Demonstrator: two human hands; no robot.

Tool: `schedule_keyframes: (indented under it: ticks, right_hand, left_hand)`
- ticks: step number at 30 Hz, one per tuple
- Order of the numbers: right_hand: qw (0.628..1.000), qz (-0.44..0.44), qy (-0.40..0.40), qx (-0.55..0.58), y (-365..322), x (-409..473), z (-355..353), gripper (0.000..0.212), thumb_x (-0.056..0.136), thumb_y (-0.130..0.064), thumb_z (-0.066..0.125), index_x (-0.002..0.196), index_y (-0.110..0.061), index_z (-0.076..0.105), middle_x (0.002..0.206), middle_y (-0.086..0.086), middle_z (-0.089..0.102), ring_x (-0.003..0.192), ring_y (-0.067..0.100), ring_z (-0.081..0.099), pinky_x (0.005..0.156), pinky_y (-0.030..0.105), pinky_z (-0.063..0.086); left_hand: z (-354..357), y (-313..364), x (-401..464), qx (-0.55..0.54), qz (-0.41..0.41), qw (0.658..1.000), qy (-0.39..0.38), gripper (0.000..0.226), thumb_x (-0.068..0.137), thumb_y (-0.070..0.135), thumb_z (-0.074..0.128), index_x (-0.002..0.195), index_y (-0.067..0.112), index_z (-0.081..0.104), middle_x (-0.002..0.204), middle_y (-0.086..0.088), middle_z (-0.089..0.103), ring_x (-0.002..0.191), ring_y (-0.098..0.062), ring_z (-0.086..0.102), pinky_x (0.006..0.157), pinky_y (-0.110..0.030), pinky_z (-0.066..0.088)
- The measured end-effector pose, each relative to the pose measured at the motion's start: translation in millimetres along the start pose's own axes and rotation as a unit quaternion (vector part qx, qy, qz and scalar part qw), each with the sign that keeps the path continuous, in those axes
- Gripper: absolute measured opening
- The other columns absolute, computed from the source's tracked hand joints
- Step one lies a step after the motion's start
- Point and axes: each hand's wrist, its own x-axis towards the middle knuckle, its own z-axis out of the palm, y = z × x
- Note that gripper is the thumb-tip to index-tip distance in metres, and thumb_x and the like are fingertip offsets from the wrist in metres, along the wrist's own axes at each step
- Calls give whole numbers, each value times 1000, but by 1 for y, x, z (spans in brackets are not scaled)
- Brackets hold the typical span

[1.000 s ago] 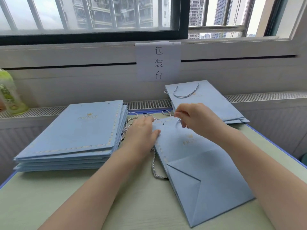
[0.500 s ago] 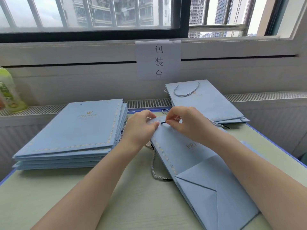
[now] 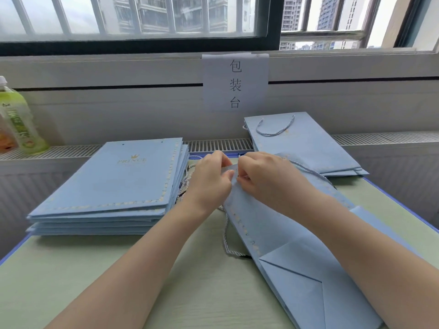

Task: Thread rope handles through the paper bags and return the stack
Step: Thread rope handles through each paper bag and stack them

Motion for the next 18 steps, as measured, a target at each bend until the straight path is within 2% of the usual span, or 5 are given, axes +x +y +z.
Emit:
schedule_keyframes:
  ticks: [2,6,9,12,18]
  right_hand:
    - [994,58,-21,88,10,1,-2,12,85,-16,59,78,-15,50,85,-1,50,80,18,51,65,32,41]
    - [967,119,-16,224,19,3,-9,30,82,-19,71,108,-14,57,90,-13,43,73,-18,44,67,4,33]
    - [947,154,-51,277,19,3,-12,26,81,-17,72,105,-13,63,68,-18,42,59,-14,46,58,5,35]
    - [945,150,-34,287,17,4,-11,20,80,-13,72,98,-11,63,66,-16,44,60,-13,45,57,7,33]
    - [961,107,7,256,11,5,-12,20,81,-12,71,98,-10,61,75,-18,46,69,-17,43,66,7,34]
  left_hand:
    - [-3,1,0,-46,-2,999,1,7,90,5,54,88,11,52,82,2,53,84,-17,50,68,-21,37]
    - [-10,5,1,-163,-24,986,-11,16,91,4,54,80,15,55,73,5,52,70,-9,48,60,-14,38]
    - [-14,8,-1,-237,-41,970,-39,24,97,12,49,74,15,55,65,5,52,57,-3,49,51,-9,38]
    - [-16,8,0,-245,-58,967,-50,34,101,22,41,72,14,56,57,7,53,45,-1,48,46,-12,37]
    - [-16,7,2,-245,-94,961,-92,48,98,38,44,96,-3,67,80,-15,64,61,-12,59,58,-19,46]
